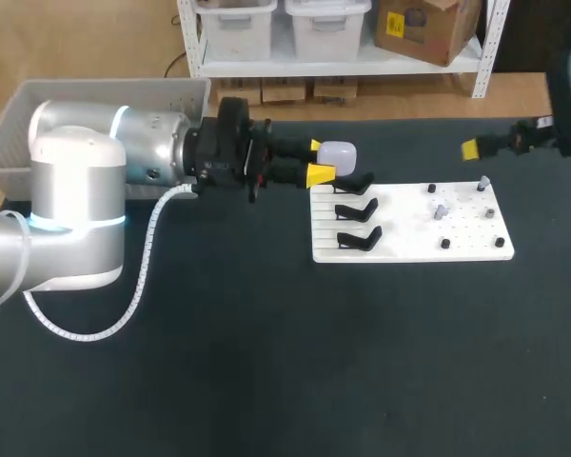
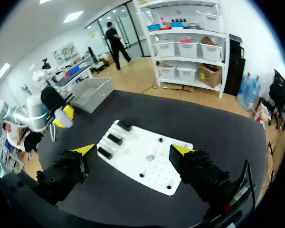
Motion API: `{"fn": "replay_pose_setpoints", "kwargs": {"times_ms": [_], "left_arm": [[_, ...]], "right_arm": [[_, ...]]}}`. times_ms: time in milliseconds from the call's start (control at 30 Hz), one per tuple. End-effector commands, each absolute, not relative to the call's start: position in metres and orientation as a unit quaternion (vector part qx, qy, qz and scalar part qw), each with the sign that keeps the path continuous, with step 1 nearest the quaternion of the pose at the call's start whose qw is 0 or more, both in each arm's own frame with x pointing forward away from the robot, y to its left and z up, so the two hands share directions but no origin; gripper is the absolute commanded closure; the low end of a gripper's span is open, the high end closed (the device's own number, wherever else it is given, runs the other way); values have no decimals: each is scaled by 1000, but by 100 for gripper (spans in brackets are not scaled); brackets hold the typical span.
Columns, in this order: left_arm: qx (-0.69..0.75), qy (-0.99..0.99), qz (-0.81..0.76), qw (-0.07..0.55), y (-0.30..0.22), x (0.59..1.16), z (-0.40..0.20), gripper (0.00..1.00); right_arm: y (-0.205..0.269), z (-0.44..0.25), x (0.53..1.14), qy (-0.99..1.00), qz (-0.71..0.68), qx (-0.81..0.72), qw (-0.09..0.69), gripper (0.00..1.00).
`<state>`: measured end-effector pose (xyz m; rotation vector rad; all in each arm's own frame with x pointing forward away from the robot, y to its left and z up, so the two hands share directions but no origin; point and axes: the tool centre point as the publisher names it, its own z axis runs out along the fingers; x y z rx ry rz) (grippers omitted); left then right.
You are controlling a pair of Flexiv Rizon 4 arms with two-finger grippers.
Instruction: Pick up each earbud case from the left stands, insert the matching earbuds, close the lid, and place the case in the box.
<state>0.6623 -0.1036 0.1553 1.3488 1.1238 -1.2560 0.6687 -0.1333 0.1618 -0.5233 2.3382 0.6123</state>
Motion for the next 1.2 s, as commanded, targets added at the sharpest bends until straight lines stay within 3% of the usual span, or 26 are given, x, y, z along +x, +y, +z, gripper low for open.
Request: {"fn": "replay_pose_setpoints", "kwargs": {"times_ms": [33,500,1200], "left_arm": [[551,458,-513,472,-103,663,155,100],[551,458,-513,472,-103,663,155,100],[551,458,-513,472,-103,663,155,100]], "right_arm": [[-114,176,640,889,238,-213,328,0],[-32,189,609,889,274,-253,267,0],[15,171,643,886,306,-267,224,0]]}}
